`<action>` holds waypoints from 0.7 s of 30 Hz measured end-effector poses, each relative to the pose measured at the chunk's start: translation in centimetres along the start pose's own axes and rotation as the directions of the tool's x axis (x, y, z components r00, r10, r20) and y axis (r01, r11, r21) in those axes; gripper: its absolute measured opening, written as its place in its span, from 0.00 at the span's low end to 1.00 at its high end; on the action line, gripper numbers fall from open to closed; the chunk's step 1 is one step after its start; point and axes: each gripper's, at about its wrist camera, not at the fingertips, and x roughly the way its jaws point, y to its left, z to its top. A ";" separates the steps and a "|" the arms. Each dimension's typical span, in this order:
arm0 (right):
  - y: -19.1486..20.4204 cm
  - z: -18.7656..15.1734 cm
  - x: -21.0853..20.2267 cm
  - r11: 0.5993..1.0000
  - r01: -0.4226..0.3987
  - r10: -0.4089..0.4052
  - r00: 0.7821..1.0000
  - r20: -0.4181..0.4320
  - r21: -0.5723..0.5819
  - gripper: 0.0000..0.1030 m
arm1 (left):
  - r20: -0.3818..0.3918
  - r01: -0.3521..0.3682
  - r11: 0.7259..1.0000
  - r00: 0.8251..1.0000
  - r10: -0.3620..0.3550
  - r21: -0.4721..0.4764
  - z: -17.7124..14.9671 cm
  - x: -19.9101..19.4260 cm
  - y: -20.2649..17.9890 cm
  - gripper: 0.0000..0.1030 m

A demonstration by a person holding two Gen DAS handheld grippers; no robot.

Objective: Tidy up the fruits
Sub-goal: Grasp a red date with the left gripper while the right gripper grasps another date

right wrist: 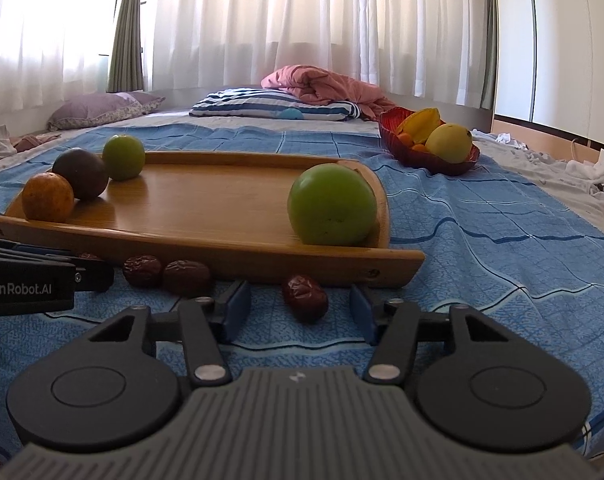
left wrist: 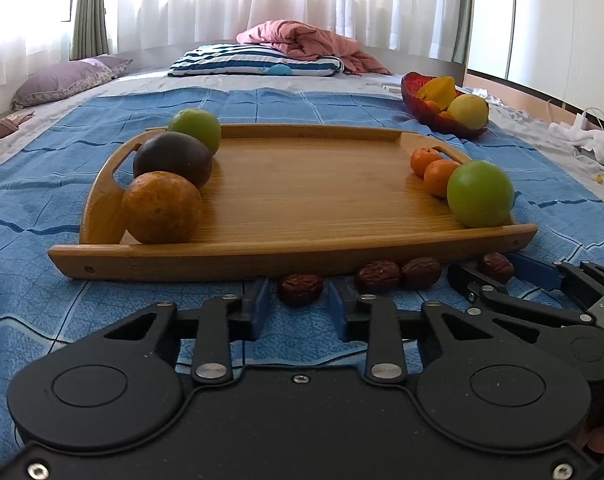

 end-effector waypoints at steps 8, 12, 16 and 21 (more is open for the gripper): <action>0.3 0.2 0.0 1.000 -0.008 0.008 1.000 -0.002 -0.008 0.49 | -0.004 -0.004 1.000 1.000 0.004 0.019 0.1 0.0 -0.3 0.23; 0.5 0.3 0.0 1.000 -0.024 0.024 1.000 -0.003 -0.004 0.39 | -0.004 -0.006 1.000 1.000 0.006 0.020 0.1 0.0 -0.3 0.23; 1.1 0.4 0.1 0.999 -0.035 0.035 0.999 -0.004 -0.012 0.33 | -0.004 -0.006 1.000 1.000 0.006 0.021 0.1 0.1 -0.3 0.23; 1.2 0.4 0.0 0.999 -0.040 0.040 0.999 -0.005 -0.006 0.29 | -0.004 -0.010 1.000 1.000 0.010 0.030 0.1 0.1 -0.4 0.23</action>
